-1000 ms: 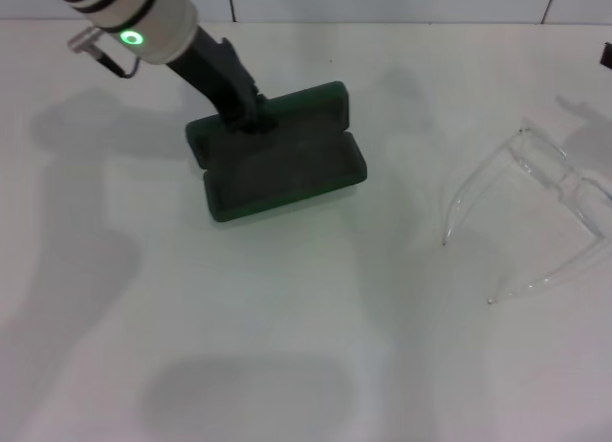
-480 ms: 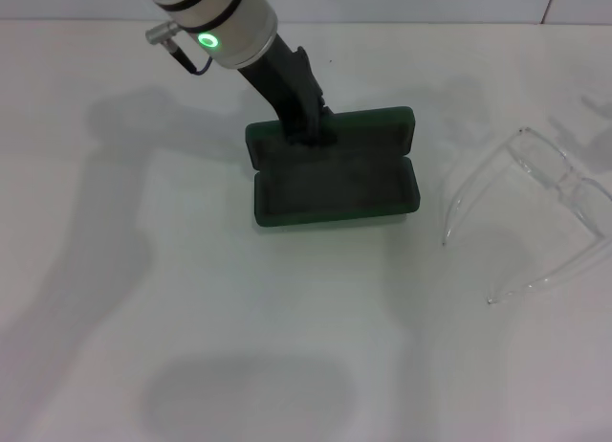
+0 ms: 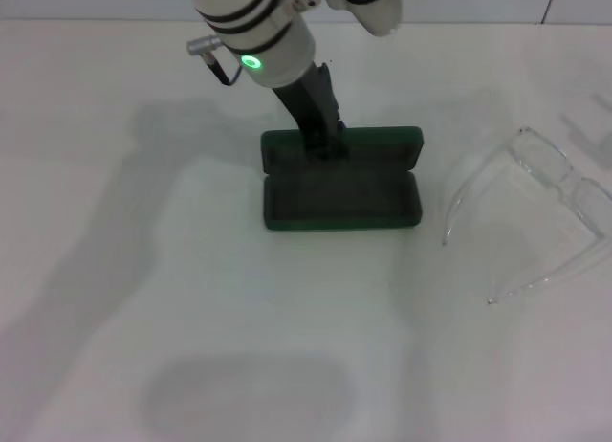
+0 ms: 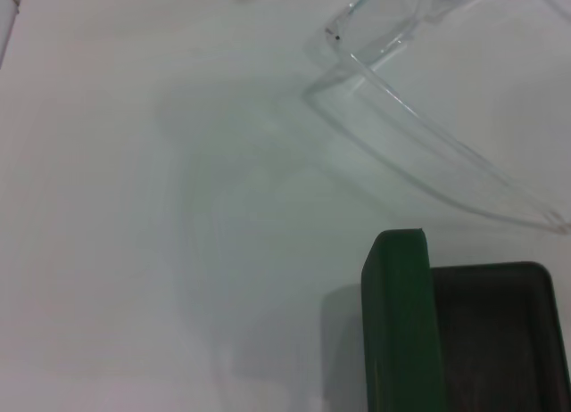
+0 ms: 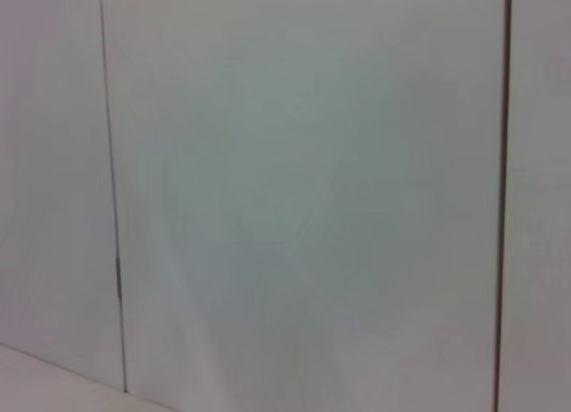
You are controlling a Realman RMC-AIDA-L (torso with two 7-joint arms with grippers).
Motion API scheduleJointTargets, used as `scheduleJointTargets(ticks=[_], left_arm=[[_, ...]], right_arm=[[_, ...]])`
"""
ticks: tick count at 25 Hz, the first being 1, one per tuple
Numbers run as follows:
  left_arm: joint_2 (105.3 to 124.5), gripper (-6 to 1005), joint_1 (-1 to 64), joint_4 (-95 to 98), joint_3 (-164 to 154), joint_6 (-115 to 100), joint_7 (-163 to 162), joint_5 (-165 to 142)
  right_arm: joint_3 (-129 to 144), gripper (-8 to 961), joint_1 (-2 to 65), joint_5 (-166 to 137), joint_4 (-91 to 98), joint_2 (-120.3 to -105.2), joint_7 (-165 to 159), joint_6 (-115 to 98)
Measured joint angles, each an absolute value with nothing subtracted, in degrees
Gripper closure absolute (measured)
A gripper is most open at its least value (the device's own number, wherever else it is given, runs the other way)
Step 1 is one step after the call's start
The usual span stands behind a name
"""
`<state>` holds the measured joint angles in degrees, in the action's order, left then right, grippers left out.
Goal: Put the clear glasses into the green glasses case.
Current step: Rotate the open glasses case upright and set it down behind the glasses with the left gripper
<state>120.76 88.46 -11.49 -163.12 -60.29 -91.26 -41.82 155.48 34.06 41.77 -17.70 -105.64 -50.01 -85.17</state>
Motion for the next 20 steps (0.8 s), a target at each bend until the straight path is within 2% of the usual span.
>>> scheduleJointTargets(ticks=[20], left_arm=[[120.65,787,89.88,-6.23,-163.12,-57.04,-95.63,-43.24]], right_arm=[[155.47,339,33.74,42.56,-17.75,-105.27,-50.0,-85.17]])
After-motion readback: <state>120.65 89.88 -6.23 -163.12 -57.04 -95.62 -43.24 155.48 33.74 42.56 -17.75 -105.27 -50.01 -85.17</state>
